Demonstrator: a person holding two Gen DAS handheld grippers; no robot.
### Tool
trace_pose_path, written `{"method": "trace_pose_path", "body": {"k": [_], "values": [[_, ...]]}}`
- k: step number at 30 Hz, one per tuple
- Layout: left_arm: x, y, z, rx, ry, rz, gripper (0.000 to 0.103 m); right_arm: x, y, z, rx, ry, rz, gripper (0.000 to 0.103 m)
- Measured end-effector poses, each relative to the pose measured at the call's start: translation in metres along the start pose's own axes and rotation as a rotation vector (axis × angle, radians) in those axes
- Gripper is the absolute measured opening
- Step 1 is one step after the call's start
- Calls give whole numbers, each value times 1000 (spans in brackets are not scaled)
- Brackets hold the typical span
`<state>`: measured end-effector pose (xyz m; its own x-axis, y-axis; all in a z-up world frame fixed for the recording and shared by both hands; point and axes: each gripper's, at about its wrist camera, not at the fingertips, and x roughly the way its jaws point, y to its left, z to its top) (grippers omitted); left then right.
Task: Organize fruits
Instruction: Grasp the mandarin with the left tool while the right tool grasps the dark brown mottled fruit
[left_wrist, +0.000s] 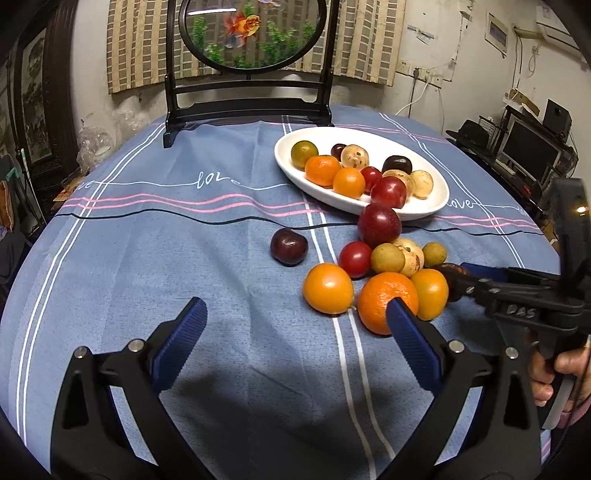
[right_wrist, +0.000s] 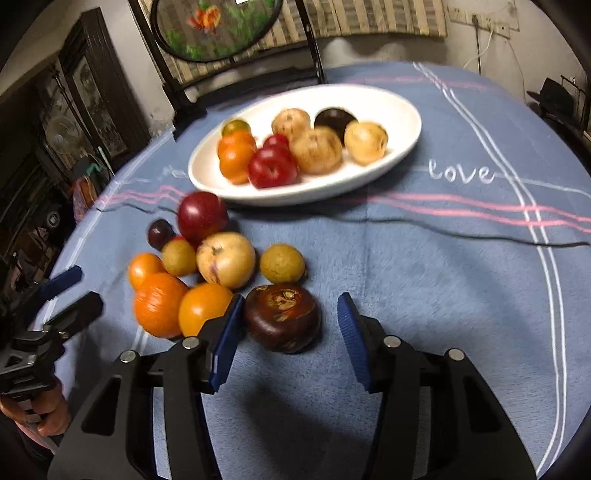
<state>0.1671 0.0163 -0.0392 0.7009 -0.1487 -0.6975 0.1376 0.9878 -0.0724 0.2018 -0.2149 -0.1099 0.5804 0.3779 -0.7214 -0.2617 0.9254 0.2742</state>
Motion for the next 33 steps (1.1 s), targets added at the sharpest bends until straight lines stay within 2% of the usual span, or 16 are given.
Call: {"method": "trace_pose_path", "body": {"k": [4, 6, 8, 13, 16, 17, 19, 21, 23, 29, 33], "values": [[-2, -2, -1, 8, -7, 3, 99, 1, 6, 0, -30, -7, -30, 53], [-3, -3, -2, 16, -9, 4, 99, 0, 6, 0, -28, -10, -16, 42], [-4, -6, -2, 28, -16, -4, 99, -3, 7, 0, -29, -24, -23, 42], [-9, -28, -7, 154, -49, -72, 97, -12, 2, 1, -19, -57, -44, 42], [-7, -41, -11, 219, -42, -101, 86, -13, 0, 1, -12, -52, -50, 42], [-5, -43, -11, 227, -29, -115, 78, -14, 0, 1, -11, -52, -50, 42], [2, -44, -9, 216, 3, -135, 68, -16, -1, 1, -6, -59, -46, 42], [10, -42, -5, 190, 31, -153, 50, -19, -2, 1, -3, -70, -40, 42], [16, -43, -2, 182, 48, -161, 45, -21, -2, 2, 1, -75, -38, 42], [24, -59, -2, 245, 51, -146, 44, -24, -4, 1, 18, -77, -18, 42], [32, -59, -1, 238, 79, -150, 48, -26, -4, 1, 20, -86, -16, 42]]}}
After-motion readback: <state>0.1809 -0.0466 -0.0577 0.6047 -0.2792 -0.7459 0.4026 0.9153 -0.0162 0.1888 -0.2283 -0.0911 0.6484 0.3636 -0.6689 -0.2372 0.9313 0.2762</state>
